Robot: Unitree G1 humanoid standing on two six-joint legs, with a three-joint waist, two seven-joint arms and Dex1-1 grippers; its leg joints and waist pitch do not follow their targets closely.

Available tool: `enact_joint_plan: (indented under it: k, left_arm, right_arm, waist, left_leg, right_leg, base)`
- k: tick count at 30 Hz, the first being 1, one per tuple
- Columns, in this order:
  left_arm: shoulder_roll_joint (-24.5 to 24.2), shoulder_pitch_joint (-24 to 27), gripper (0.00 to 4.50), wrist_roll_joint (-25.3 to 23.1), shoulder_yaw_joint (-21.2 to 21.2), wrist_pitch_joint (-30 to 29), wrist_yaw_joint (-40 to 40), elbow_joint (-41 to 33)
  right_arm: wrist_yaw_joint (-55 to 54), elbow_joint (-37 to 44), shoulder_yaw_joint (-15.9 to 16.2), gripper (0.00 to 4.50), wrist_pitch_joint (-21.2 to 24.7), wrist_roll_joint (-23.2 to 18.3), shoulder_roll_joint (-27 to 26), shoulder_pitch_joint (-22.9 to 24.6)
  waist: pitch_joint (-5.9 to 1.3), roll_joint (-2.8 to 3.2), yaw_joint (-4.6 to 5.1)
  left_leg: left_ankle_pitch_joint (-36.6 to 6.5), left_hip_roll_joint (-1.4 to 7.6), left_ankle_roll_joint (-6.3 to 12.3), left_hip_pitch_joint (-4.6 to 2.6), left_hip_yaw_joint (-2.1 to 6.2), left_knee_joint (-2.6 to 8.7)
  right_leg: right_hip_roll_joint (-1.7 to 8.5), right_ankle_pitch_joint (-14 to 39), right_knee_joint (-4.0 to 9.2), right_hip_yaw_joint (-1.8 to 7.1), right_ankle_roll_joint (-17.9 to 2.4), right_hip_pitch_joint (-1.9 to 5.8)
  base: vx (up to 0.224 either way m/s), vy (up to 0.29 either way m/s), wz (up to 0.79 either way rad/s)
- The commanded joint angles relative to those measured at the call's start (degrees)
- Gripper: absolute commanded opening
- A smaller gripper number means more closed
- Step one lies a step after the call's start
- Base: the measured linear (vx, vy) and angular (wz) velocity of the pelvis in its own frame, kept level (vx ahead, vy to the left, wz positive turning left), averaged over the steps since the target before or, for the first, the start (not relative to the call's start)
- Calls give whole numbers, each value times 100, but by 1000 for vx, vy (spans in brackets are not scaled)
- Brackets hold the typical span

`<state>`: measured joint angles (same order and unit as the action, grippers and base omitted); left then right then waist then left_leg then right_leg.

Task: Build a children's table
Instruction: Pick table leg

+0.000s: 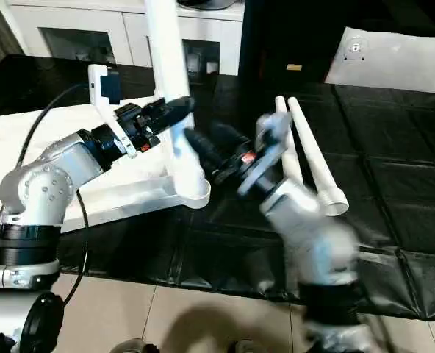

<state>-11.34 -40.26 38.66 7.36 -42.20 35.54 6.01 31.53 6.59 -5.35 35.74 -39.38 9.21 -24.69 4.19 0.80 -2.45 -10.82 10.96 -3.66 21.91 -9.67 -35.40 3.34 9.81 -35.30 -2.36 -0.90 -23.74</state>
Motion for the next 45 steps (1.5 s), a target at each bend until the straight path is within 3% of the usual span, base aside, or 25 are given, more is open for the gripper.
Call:
enact_joint_plan:
  k: [1, 4, 6, 7, 11, 12, 18, 22, 32, 39, 45]
  left_arm:
    - [-60, -142, 188, 199, 90, -121, 197, -36]
    - [-170, -179, 188, 351, 37, -247, 597, -95]
    - [-237, -192, 188, 412, -25, -303, 790, -121]
    - [-347, -217, 188, 487, -138, -363, 1096, -159]
    - [-514, -257, 188, 518, -342, -370, 1570, -206]
    - [-617, -280, 188, 494, -531, -314, 1981, -244]
    - [-702, -338, 188, 450, -801, -247, 2504, -273]
    - [-744, -431, 188, 421, -960, -163, 2847, -201]
    - [-747, -538, 188, 371, -1156, -91, 3221, -138]
    - [-678, -576, 188, 321, -1253, -66, 3264, -123]
    - [-620, -604, 187, 292, -1296, -27, 3253, -82]
  right_arm:
    - [69, 60, -100, 405, 317, -227, 145, -105]
    - [582, 41, 46, 409, 650, -195, 609, -176]
    - [770, 47, 70, 409, 742, -245, 742, -189]
    - [1056, 76, 161, 409, 853, -329, 973, -215]
    - [1541, 114, 311, 409, 1063, -520, 1297, -264]
    - [1936, 94, 426, 409, 1183, -612, 1491, -332]
    - [2589, 32, 693, 409, 1271, -564, 1747, -428]
    - [2933, -64, 951, 409, 1249, -542, 1904, -511]
    - [3323, -219, 1282, 316, 1061, -262, 2010, -633]
    - [3365, -262, 1324, 244, 986, -172, 1930, -651]
    - [3465, -269, 1377, 210, 980, -199, 1879, -626]
  waist:
    - [-504, -2, -25]
    - [-508, -36, -51]
    - [-511, -24, -55]
    - [-506, -62, -58]
    - [-501, -49, -96]
    - [-493, -82, -105]
    - [-492, -92, -129]
    - [-499, -136, -134]
    - [-500, -144, -135]
    - [-499, -141, -140]
    - [-499, -140, -145]
  left_leg:
    - [-462, 87, 118, -75, -3, 369]
    - [-376, 87, 149, -62, -7, 359]
    - [-344, 91, 176, -52, -6, 354]
    - [-393, 90, 184, -58, -13, 354]
    - [-449, 109, 200, -77, -13, 356]
    - [-475, 104, 212, -75, -14, 359]
    - [-475, 125, 185, -66, -12, 360]
    - [-438, 115, 196, -63, -15, 353]
    - [-441, 117, 180, -55, -17, 345]
    - [-463, 118, 190, -50, -14, 343]
    - [-487, 119, 165, -52, -11, 344]
  right_leg:
    - [307, 618, 348, 208, -1208, 391]
    - [308, 614, 342, 207, -1187, 412]
    - [323, 619, 339, 208, -1178, 407]
    - [326, 737, 349, 205, -1174, 406]
    - [328, 940, 362, 205, -1139, 390]
    - [330, 1039, 370, 202, -1121, 390]
    - [353, 1157, 370, 207, -1097, 380]
    - [353, 1188, 367, 202, -1082, 385]
    - [357, 1247, 367, 202, -1086, 378]
    - [353, 1227, 363, 198, -1102, 382]
    - [352, 1331, 372, 198, -1059, 381]
  base:
    - [0, 0, 0]
    - [0, 0, 0]
    - [0, 0, 0]
    - [0, 0, 0]
    - [0, 0, 0]
    - [0, 0, 0]
    - [0, 0, 0]
    - [0, 0, 0]
    - [0, 0, 0]
    - [0, 0, 0]
    - [0, 0, 0]
